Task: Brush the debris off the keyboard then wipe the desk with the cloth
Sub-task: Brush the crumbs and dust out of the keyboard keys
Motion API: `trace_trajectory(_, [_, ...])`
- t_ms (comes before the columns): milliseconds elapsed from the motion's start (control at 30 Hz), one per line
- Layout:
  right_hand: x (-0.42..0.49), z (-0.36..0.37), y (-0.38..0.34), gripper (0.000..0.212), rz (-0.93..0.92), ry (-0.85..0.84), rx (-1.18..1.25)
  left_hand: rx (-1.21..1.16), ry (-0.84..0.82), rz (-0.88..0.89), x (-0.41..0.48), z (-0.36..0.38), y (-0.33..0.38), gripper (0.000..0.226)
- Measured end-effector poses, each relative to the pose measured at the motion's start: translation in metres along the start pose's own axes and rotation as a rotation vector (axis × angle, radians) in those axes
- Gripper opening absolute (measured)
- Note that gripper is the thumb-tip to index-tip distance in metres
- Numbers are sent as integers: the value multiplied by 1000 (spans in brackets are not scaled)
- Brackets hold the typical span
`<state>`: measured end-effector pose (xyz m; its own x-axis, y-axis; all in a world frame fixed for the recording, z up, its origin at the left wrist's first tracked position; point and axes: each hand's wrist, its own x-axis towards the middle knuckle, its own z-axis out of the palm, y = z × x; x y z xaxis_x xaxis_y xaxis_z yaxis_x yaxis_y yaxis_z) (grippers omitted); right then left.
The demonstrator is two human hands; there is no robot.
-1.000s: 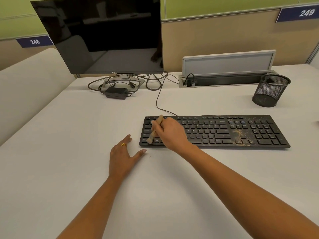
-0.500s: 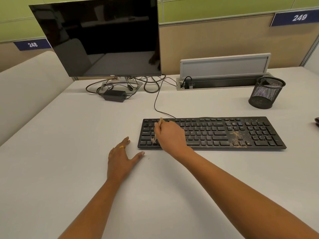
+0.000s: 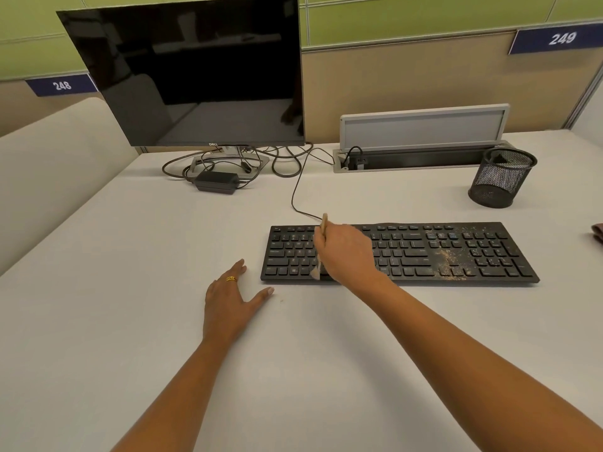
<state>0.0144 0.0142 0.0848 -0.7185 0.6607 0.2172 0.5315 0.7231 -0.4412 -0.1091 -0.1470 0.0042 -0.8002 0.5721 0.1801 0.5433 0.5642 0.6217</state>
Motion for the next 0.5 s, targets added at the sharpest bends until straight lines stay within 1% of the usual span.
trace_trajectory(67, [2,-2,2,45,-22,16,81,3,-1,4,0,0,1,82])
trace_trajectory(133, [2,0,0,47,-61,-67,212,5,0,1,0,0,1,82])
trace_trajectory(167, [1,1,-1,47,-88,-117,228,4,0,-1,0,0,1,82])
trace_trajectory(233, [-2,4,-1,49,-125,-170,155,1,-6,-4,-1,0,1,82])
trace_trajectory(300, [-2,2,-2,51,-130,-148,71,1,-7,-6,-1,0,1,82])
trace_trajectory(367, [-1,-1,-4,51,-134,-115,36,-1,-7,-3,0,0,1,82])
trace_trajectory(500, [3,1,-1,51,-82,-70,152,5,-9,-4,0,0,0,82])
